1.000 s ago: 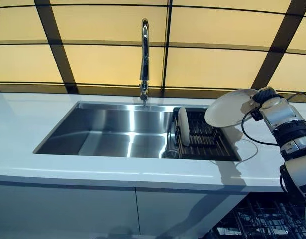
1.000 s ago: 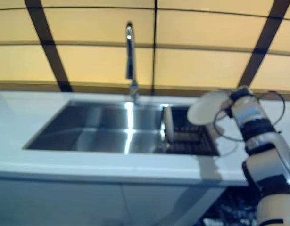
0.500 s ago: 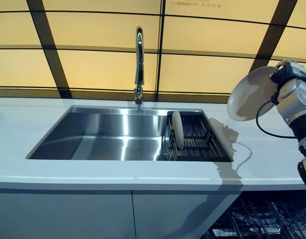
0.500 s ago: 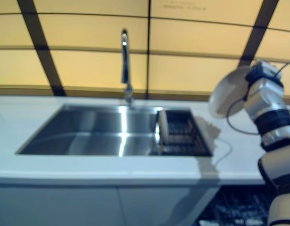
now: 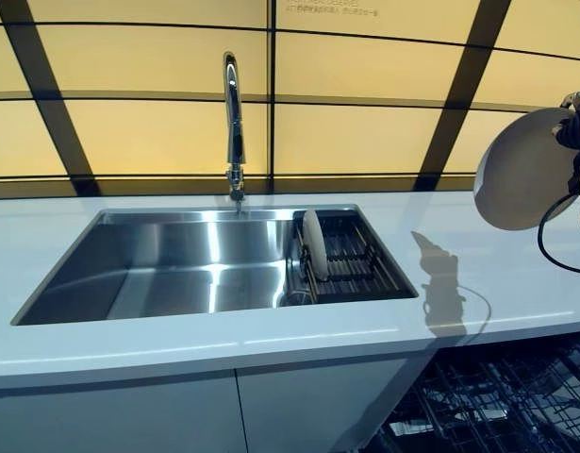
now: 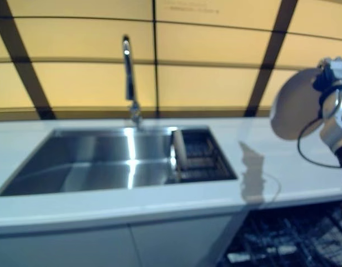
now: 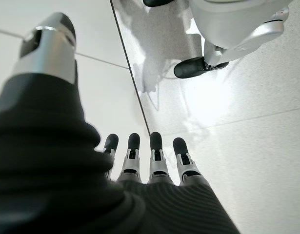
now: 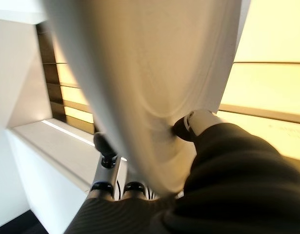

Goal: Take plates into dishwasher

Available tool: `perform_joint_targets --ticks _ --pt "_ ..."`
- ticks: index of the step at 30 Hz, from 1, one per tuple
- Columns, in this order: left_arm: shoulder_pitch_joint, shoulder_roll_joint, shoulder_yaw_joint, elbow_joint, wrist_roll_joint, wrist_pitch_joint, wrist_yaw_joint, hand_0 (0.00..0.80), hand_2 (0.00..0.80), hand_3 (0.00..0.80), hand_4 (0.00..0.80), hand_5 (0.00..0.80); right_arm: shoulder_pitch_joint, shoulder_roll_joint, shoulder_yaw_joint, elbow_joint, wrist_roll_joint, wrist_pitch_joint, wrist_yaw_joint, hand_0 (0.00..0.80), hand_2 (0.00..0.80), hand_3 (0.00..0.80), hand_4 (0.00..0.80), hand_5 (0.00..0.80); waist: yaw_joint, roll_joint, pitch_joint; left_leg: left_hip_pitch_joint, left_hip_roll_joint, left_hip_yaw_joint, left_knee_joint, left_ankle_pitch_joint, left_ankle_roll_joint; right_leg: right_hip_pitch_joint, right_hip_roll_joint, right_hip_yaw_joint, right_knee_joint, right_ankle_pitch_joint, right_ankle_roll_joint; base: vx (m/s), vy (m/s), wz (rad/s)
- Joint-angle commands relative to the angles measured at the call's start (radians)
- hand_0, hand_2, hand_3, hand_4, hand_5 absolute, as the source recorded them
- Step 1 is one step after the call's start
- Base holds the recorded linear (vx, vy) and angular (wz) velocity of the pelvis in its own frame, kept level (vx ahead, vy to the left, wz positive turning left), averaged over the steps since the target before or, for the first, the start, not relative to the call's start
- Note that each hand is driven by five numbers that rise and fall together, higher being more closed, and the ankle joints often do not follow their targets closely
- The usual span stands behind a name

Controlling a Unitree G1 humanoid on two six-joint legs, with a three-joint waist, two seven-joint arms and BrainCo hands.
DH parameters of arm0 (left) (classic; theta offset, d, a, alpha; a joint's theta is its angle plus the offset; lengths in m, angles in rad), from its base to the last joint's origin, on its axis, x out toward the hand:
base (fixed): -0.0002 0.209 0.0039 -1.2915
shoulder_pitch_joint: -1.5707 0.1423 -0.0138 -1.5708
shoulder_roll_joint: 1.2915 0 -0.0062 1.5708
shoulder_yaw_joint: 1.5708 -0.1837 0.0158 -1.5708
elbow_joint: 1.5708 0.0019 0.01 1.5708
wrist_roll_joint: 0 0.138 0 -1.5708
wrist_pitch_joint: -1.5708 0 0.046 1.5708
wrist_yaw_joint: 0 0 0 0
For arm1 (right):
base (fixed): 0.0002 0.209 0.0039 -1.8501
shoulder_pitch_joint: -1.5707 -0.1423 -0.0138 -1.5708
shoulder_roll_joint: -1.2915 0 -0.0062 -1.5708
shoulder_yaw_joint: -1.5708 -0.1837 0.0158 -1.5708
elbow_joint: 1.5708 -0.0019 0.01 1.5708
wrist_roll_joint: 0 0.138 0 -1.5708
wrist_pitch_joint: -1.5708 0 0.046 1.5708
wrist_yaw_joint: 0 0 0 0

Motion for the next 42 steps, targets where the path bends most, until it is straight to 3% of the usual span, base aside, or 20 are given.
perform_joint_targets --ticks 1,9,24,34,42 --pt "-0.021 0.060 0.009 0.037 0.067 -0.038 -0.006 0.000 0.000 0.000 0.000 0.000 -0.026 -0.080 -0.025 -0.031 -0.075 -0.038 -0.015 0.800 0.800 0.800 0.800 0.800 -0.010 -0.033 -0.006 -0.007 -0.013 -0.003 0.002 -0.029 0.025 0.069 -0.034 0.037 0.002 -0.064 0.102 -0.004 0.018 -0.07" --pt "-0.008 0.064 0.042 0.040 0.075 -0.071 -0.005 0.000 0.000 0.000 0.000 0.000 0.262 -0.143 -0.241 -0.085 -0.080 -0.084 -0.009 0.800 0.800 0.800 0.800 0.800 -0.054 -0.032 0.006 -0.003 -0.011 0.020 0.002 -0.032 0.032 0.059 -0.030 0.061 0.002 -0.055 0.105 -0.009 0.015 -0.08" --pt "-0.005 0.085 0.072 0.051 0.114 -0.115 -0.006 0.000 0.000 0.000 0.000 0.000 0.719 -0.172 -0.615 -0.159 -0.111 -0.114 -0.029 0.800 0.800 0.800 0.800 0.800 -0.114 -0.035 0.032 -0.008 -0.004 0.055 0.002 -0.029 0.040 0.028 -0.018 0.094 0.012 -0.041 0.108 -0.018 -0.005 -0.09" --pt "-0.011 0.076 0.074 0.055 0.130 -0.130 0.007 0.000 0.000 0.000 0.000 0.000 0.880 -0.155 -0.748 -0.187 -0.098 -0.127 -0.020 0.800 0.800 0.800 0.800 0.800 -0.134 -0.039 0.038 -0.012 -0.001 0.069 0.002 -0.027 0.040 0.016 -0.011 0.100 0.013 -0.035 0.109 -0.010 -0.007 -0.05" --pt "0.000 0.070 0.089 0.051 0.152 -0.136 0.008 0.000 0.000 0.000 0.000 0.000 0.962 -0.078 -0.789 -0.257 -0.095 -0.146 0.009 0.800 0.800 0.800 0.800 0.800 -0.133 -0.034 0.041 -0.014 -0.004 0.068 0.002 -0.026 0.042 0.017 -0.012 0.097 0.011 -0.035 0.106 0.000 -0.001 0.00"
